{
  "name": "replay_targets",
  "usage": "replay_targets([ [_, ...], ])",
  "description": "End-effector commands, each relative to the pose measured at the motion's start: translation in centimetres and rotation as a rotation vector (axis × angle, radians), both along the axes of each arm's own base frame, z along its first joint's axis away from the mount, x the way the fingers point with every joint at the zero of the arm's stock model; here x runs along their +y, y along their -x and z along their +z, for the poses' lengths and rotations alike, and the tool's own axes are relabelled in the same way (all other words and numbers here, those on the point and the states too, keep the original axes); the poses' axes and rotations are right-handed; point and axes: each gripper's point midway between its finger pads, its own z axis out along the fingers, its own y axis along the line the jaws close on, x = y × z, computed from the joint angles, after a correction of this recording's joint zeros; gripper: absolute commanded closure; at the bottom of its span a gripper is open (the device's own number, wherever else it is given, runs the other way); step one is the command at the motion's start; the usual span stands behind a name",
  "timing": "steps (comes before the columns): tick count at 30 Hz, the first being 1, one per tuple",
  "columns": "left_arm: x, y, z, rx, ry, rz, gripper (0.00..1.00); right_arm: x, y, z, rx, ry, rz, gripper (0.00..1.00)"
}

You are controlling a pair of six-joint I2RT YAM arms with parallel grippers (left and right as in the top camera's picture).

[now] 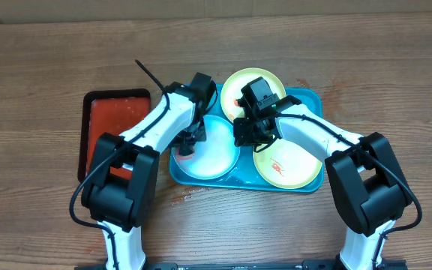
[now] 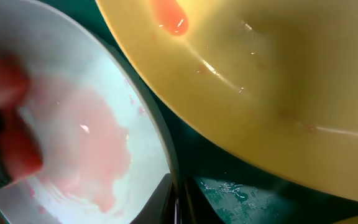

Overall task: Clean dirty plates on tray and stack at the side
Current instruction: 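Scrub the white plate with the sponge in the left gripper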

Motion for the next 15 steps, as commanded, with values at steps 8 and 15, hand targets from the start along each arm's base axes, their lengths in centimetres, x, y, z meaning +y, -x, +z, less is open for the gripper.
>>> replay_targets([
  [8, -6.7, 1.1, -1.0, 0.045, 0.392, -0.236, 0.96, 0.3, -0.8, 0.5, -0.022, -0.011, -0.008, 0.93],
  [15, 1.2, 1.3, -2.2, -0.001, -0.035, -0.077, 0.96, 0.3, -0.8, 0.5, -0.021, -0.011, -0.008, 0.93],
])
